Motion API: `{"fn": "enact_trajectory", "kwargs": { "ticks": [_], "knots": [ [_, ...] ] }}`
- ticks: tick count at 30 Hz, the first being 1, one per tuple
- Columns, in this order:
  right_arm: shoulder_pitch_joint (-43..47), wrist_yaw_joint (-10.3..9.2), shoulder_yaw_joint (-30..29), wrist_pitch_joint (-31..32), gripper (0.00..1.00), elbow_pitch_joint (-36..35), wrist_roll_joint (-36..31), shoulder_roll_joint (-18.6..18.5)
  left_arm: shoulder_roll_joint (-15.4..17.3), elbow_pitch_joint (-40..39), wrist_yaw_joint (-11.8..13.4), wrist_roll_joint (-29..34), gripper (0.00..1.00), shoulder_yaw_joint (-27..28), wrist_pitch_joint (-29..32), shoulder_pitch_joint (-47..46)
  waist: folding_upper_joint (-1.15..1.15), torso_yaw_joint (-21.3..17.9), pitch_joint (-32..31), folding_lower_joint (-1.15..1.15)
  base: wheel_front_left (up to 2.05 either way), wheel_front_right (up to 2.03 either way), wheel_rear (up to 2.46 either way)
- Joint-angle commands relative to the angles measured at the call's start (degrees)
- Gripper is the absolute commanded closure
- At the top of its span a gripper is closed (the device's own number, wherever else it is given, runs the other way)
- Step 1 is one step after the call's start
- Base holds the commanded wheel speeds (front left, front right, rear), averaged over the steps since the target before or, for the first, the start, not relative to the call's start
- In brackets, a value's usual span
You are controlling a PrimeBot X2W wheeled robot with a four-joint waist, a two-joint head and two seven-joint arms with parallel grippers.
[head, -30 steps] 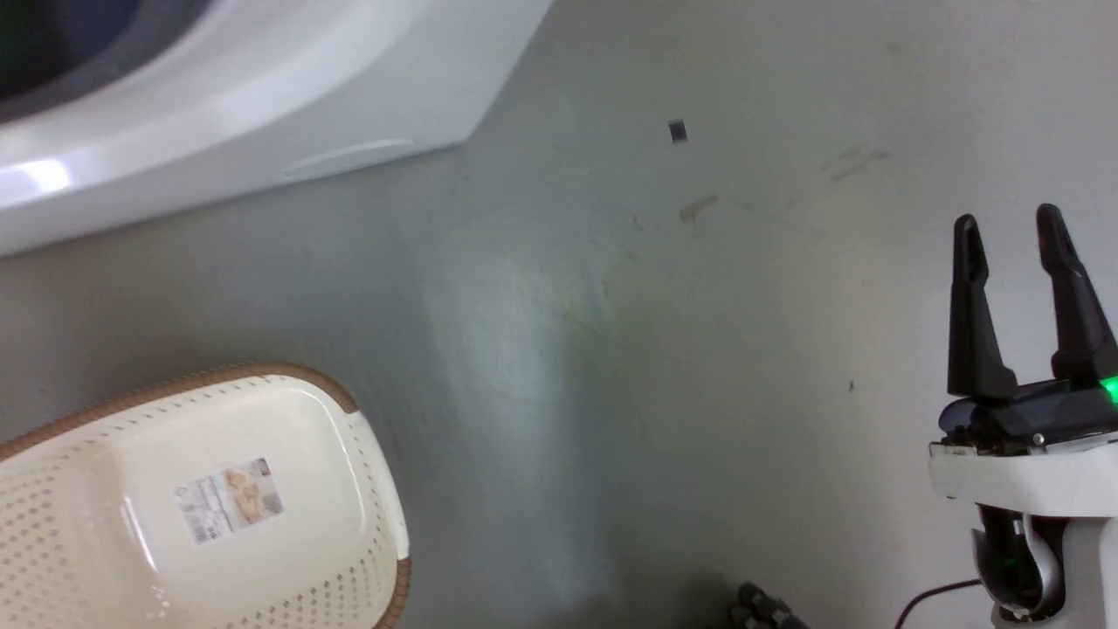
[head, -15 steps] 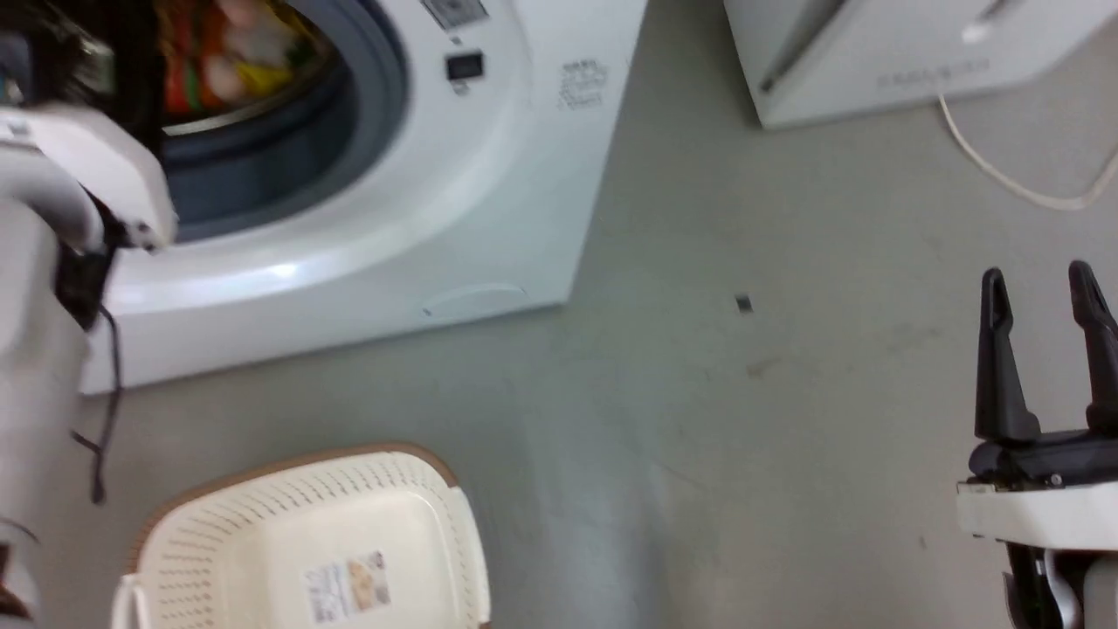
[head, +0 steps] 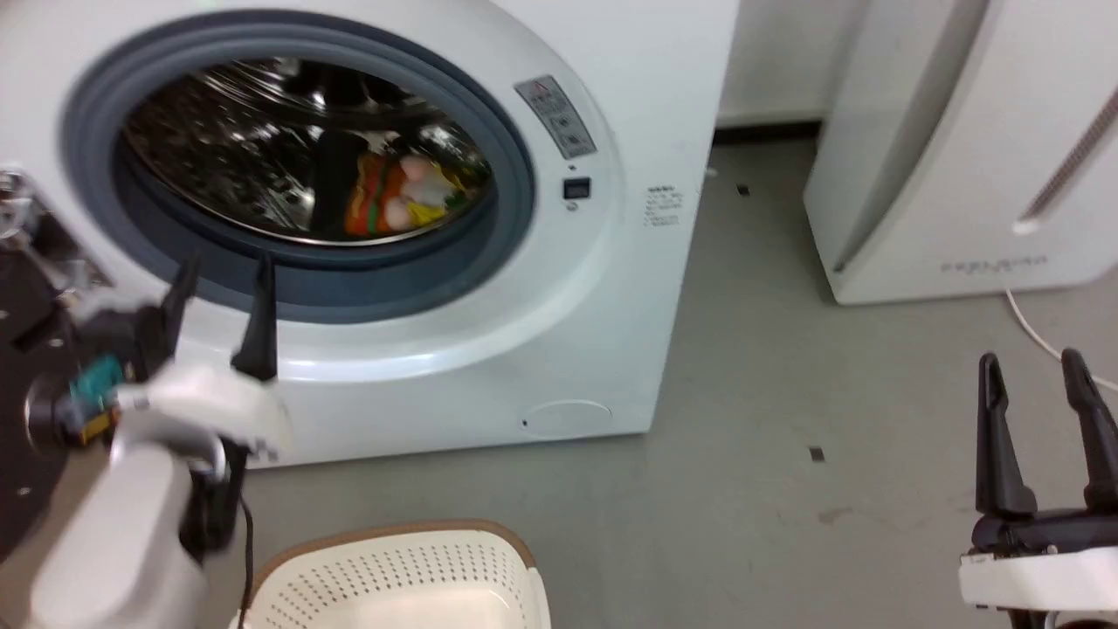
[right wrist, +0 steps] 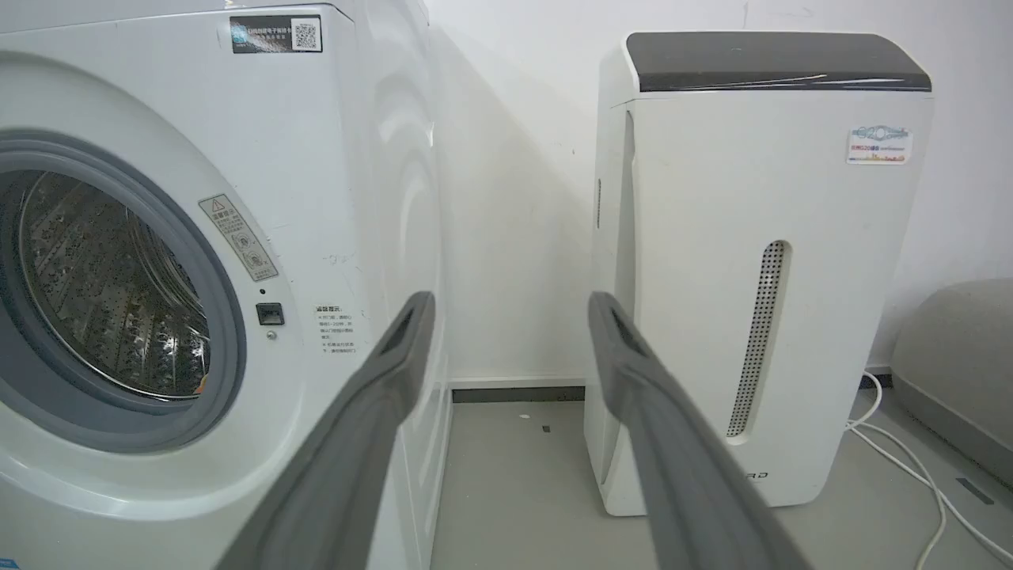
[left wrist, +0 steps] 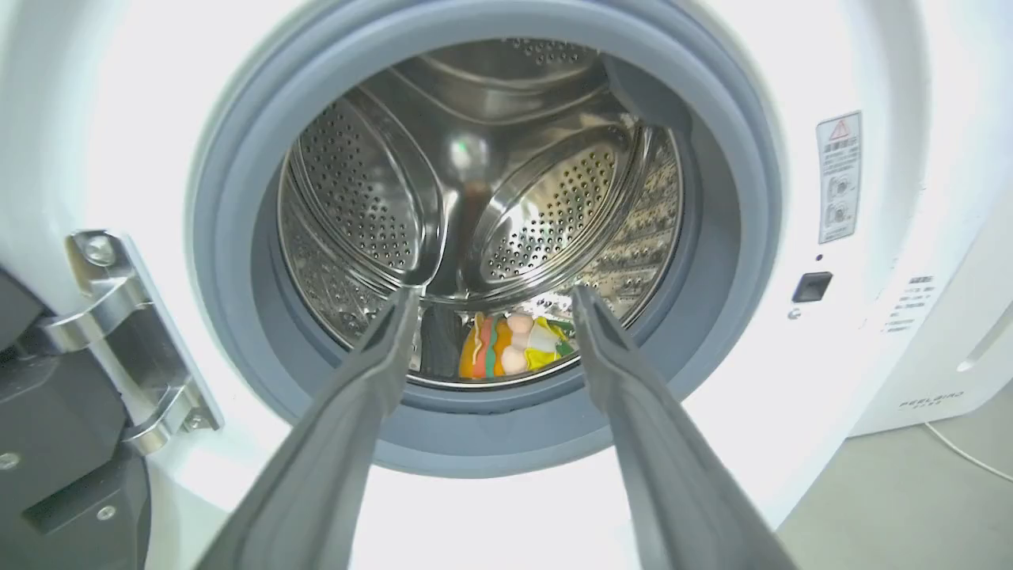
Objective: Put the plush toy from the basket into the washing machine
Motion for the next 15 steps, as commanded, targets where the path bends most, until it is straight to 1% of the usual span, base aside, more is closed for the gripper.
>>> {"fn": "enact_trajectory", "kwargs": {
  "ticks": [1, 4, 8, 9, 11, 12, 13, 15],
  "knots": [
    [1.42, -0.05, 0.08, -0.26, 0.0, 0.11, 0.3, -0.01, -0.01, -3.37, 1.41, 0.51, 0.0, 0.83, -0.29, 4.27, 0.0, 1.93, -2.16, 0.02, 0.0, 0.0, 0.0],
    [2.93, -0.05, 1.61, -0.26, 0.0, 0.38, -0.35, -0.01, -0.56, -9.51, 3.71, 1.02, 0.0, 1.6, -0.3, 11.32, 0.0, 2.69, -3.39, 0.02, 0.0, 0.0, 0.0],
    [4.68, -0.05, 3.49, -0.26, 0.0, 0.78, -0.58, -0.01, -1.63, -15.33, 6.12, 1.7, 0.0, 2.11, -0.3, 18.99, 0.0, 3.26, -4.56, 0.02, 0.0, 0.0, 0.0],
    [4.68, -0.05, 3.49, -0.26, 0.0, 0.78, -0.58, -0.01, -1.63, -15.33, 6.12, 1.7, 0.0, 2.11, -0.3, 18.99, 0.0, 3.26, -4.56, 0.02, 0.0, 0.0, 0.0],
    [5.51, -0.05, 3.88, -0.26, 0.0, 1.08, -0.22, -0.01, -2.5, -16.95, 7.01, 1.89, 0.0, 2.19, -0.31, 22.22, 0.0, 3.6, -5.25, 0.02, 0.0, 0.0, 0.0],
    [6.37, -0.05, 4.22, -0.26, 0.0, 1.29, 0.02, -0.01, -3.44, -18.01, 7.53, 2.21, 0.0, 2.07, -0.31, 24.98, 0.0, 3.98, -5.81, 0.02, 0.0, 0.0, 0.0],
    [6.37, -0.05, 4.22, -0.26, 0.0, 1.29, 0.02, -0.01, -3.44, -18.01, 7.53, 2.21, 0.0, 2.07, -0.31, 24.98, 0.0, 3.98, -5.81, 0.02, 0.0, 0.0, 0.0],
    [7.06, -0.05, 4.52, -0.26, 0.0, 1.41, 0.23, -0.01, -4.74, -18.85, 7.77, 2.06, 0.0, 2.24, -0.31, 27.23, 0.0, 4.27, -6.29, 0.02, 0.0, 0.0, 0.0]
  ]
}}
